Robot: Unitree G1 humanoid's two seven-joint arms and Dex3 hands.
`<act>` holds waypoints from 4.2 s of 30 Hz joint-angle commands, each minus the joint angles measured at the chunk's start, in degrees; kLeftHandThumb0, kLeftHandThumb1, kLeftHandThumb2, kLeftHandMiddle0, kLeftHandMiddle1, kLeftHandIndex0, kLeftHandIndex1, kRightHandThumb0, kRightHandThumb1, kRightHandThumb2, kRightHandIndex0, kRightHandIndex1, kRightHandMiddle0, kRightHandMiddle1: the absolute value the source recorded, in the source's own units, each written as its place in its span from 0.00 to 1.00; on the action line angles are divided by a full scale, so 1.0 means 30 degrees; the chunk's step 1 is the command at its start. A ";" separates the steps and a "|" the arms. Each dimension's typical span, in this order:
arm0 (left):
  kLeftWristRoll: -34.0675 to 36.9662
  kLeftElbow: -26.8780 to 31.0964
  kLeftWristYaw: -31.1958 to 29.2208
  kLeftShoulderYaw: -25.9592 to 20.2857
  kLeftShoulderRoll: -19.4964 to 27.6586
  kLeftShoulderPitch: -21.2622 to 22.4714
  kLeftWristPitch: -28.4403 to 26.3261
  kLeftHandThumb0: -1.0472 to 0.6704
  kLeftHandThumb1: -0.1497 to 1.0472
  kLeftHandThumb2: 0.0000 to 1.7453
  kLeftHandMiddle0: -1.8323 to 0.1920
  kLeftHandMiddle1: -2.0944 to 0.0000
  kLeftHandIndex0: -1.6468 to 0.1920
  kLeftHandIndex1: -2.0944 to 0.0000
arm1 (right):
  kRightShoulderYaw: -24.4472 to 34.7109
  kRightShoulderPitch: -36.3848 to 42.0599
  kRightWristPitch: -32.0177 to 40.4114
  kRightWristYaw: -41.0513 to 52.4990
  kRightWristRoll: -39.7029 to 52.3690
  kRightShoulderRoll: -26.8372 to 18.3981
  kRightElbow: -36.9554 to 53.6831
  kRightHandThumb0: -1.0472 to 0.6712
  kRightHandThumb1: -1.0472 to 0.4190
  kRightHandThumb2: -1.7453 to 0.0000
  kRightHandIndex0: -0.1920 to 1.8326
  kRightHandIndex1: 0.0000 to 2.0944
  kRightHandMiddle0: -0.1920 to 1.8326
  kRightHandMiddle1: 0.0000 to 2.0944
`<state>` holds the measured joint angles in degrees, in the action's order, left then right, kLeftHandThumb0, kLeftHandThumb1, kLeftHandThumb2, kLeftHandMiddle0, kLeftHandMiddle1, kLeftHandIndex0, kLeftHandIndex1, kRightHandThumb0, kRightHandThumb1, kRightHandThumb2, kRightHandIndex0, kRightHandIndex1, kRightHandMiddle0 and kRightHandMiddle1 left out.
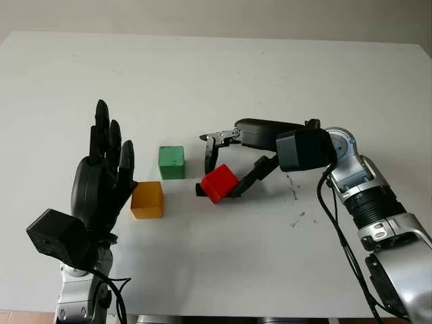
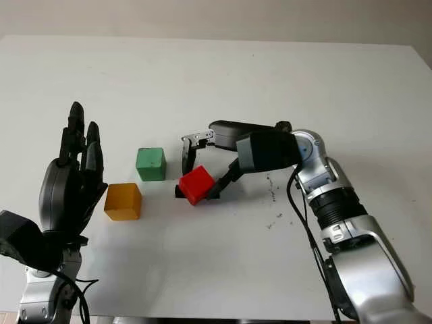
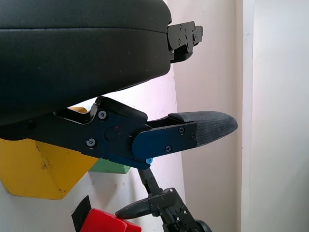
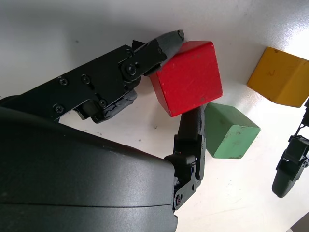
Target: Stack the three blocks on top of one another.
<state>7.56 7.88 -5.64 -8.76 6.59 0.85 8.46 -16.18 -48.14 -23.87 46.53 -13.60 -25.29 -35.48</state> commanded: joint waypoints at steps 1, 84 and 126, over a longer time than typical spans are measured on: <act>-0.0052 0.0358 0.0026 0.0030 -0.0014 -0.0258 -0.0038 0.19 1.00 0.32 0.97 0.97 0.97 0.97 | -0.0036 -0.0323 -0.0405 -0.0111 -0.0095 -0.0214 -0.0336 0.35 0.13 0.97 0.12 0.01 0.20 0.58; -0.3907 0.5479 -0.4529 -0.3469 0.8869 -0.1645 -0.1368 0.18 0.94 0.03 0.83 0.98 0.72 0.97 | 0.5617 1.4518 1.1293 -1.3875 0.6445 0.7397 1.6904 0.17 0.00 0.61 0.00 0.00 0.00 0.00; -1.7718 0.6561 -0.1801 -0.0384 0.9398 -0.3581 0.0109 0.06 1.00 0.05 0.82 0.97 0.72 0.71 | 0.6220 1.4744 1.0710 -1.3790 0.7077 0.7608 1.7006 0.19 0.00 0.63 0.00 0.00 0.00 0.00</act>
<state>-45.09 26.57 -11.59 -10.51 35.24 -9.84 8.94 2.17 -4.46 9.10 4.99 7.31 -2.11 14.35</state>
